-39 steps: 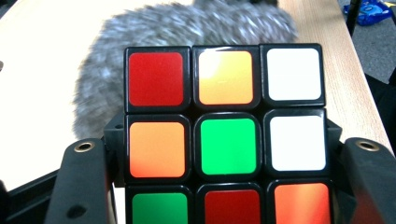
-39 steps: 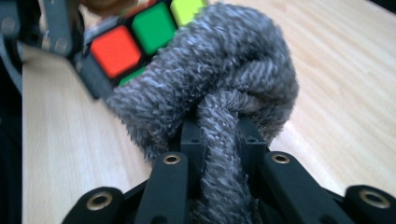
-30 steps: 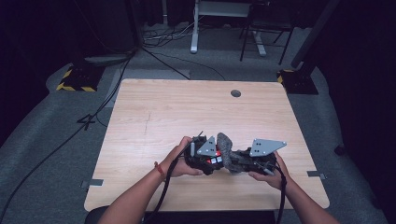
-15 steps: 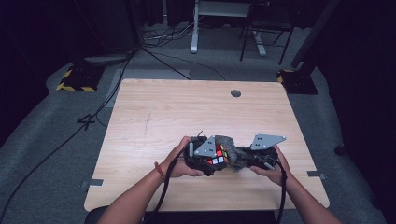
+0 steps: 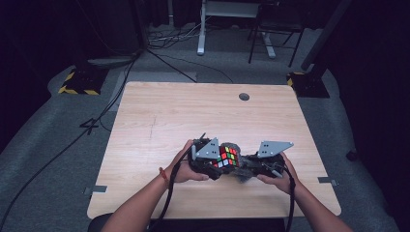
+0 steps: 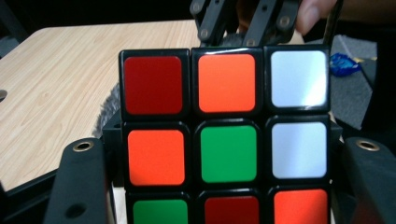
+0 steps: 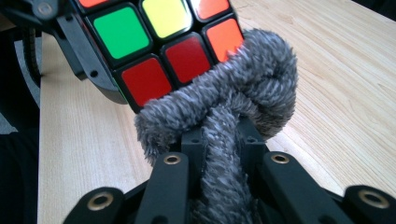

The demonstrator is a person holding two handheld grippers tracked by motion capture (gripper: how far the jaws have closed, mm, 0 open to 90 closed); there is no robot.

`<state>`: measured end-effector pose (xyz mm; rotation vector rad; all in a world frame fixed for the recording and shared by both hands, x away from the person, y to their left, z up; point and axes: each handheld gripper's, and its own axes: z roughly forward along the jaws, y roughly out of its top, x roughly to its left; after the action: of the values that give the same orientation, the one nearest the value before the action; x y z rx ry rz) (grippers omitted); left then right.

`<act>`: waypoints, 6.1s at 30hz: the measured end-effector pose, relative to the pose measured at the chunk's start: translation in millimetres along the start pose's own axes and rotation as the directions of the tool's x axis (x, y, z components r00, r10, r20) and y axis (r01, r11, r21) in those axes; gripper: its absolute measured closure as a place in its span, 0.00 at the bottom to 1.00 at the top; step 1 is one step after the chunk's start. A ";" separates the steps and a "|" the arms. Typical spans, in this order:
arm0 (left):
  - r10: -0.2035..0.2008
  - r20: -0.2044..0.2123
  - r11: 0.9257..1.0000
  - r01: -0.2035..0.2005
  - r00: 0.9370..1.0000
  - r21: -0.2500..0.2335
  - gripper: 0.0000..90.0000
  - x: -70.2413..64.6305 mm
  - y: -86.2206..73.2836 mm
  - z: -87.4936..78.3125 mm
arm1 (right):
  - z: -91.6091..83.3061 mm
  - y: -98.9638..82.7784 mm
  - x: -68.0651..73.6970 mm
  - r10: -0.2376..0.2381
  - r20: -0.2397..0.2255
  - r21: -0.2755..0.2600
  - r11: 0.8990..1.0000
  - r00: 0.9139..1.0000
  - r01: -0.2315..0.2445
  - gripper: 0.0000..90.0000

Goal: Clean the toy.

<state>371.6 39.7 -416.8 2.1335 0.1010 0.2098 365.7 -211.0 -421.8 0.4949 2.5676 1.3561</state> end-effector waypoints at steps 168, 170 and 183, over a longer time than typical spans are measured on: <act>0.036 -0.016 0.996 -0.034 0.999 0.077 0.37 -2.0 -3.2 17.2 | -7.3 3.9 6.2 0.003 -0.053 -0.098 0.995 0.999 -0.008 0.87; 0.039 -0.021 0.996 -0.037 0.999 0.084 0.37 -1.8 -3.5 18.0 | -7.0 4.5 6.5 0.005 -0.053 -0.100 0.995 0.999 -0.011 0.87; 0.036 -0.036 0.999 -0.035 0.999 0.025 0.37 3.3 0.3 2.9 | 1.6 -11.0 -4.9 0.031 -0.055 0.022 0.999 0.998 -0.030 0.87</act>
<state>375.4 37.7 -417.7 2.1578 0.0876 0.2691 368.6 -217.4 -431.7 0.5090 2.6318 1.3728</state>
